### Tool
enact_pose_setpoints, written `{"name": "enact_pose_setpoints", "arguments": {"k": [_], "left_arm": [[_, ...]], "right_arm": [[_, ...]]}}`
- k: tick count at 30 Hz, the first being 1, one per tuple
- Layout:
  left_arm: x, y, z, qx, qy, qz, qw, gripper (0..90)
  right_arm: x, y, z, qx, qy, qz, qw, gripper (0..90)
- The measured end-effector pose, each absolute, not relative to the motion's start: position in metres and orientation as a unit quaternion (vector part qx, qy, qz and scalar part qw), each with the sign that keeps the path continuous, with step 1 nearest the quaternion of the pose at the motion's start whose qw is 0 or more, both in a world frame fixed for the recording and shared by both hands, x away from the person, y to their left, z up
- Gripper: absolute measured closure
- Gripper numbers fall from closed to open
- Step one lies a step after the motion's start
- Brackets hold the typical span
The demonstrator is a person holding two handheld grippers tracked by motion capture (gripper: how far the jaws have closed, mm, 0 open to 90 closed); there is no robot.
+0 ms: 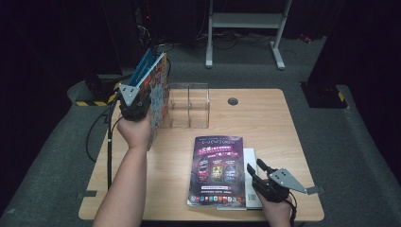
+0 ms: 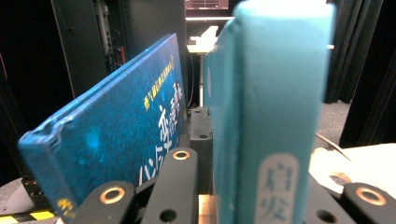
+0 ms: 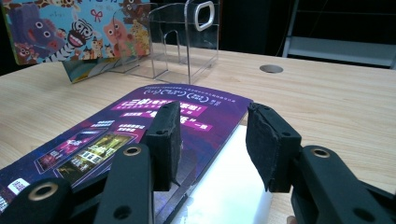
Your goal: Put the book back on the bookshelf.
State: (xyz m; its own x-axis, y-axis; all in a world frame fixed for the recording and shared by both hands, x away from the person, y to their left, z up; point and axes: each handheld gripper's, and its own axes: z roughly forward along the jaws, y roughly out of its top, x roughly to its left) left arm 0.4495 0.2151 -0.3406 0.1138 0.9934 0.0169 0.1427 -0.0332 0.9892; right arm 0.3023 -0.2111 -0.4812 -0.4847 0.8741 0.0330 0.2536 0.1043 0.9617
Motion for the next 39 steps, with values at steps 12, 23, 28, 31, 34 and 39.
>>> {"name": "enact_pose_setpoints", "arguments": {"k": [12,23,28,31,34,39], "left_arm": [[0.459,0.214,-0.344,0.567,0.501,0.437,0.487,81.5],[0.453,0.214,-0.357,0.559,0.498,0.439,0.497,81.4],[0.446,0.217,-0.364,0.555,0.494,0.441,0.503,81.3],[0.442,0.220,-0.367,0.556,0.493,0.438,0.505,81.2],[0.437,0.222,-0.372,0.556,0.490,0.439,0.508,81.1],[0.432,0.226,-0.377,0.557,0.488,0.437,0.511,81.0]], "right_arm": [[0.302,-0.212,-0.481,0.413,0.682,0.527,0.295,55.4],[0.301,-0.212,-0.481,0.414,0.680,0.529,0.294,55.5],[0.301,-0.212,-0.481,0.414,0.681,0.529,0.293,55.5],[0.301,-0.212,-0.481,0.413,0.681,0.529,0.293,55.5],[0.302,-0.212,-0.481,0.413,0.681,0.530,0.292,55.5],[0.301,-0.211,-0.481,0.413,0.681,0.529,0.292,55.5]]}}
